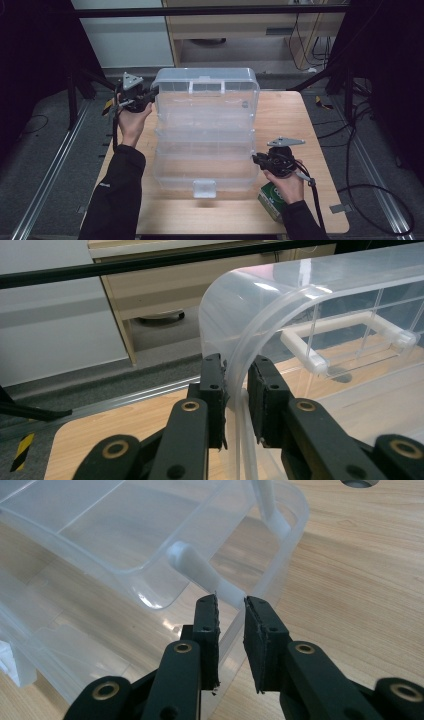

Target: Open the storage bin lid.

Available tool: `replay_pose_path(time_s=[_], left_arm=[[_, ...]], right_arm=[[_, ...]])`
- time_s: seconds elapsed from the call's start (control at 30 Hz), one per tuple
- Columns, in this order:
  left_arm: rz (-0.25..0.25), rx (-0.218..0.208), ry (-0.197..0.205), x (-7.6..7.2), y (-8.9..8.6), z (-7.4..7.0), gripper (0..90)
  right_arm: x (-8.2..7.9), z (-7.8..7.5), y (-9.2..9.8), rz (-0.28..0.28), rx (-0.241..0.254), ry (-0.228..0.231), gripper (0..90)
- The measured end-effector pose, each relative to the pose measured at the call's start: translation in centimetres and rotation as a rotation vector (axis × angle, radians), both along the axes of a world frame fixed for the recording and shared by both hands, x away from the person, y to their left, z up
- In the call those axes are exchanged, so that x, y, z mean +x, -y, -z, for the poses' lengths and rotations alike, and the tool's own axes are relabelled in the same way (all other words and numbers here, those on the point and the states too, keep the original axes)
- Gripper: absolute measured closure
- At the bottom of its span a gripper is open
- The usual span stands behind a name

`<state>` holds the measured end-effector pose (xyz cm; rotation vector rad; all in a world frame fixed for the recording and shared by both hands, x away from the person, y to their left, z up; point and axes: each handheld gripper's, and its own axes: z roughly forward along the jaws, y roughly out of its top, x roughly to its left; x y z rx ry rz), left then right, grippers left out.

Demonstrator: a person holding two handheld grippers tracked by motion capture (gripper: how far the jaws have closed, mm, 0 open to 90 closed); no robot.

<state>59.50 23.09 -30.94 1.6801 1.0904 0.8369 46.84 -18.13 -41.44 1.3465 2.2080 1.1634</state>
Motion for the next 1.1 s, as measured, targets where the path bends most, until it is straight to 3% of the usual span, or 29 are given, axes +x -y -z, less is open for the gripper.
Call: replay_pose_path(time_s=[0.47,0.57,0.7,1.1], left_arm=[[-0.022,0.012,-0.025,2.6,0.5,0.4,78.0],[-0.021,-0.007,-0.029,3.1,0.5,0.6,78.1],[-0.020,-0.026,-0.032,3.6,0.4,0.9,78.4],[-0.023,-0.014,-0.049,4.7,0.5,1.1,78.2]], right_arm=[[0.1,0.0,0.0,0.002,-0.001,-0.004,75.7],[0.1,0.0,0.0,0.001,-0.004,-0.005,75.7],[0.2,0.0,0.0,0.001,-0.001,-0.009,75.1],[0.2,0.0,-0.1,-0.001,-0.007,-0.007,75.0]])
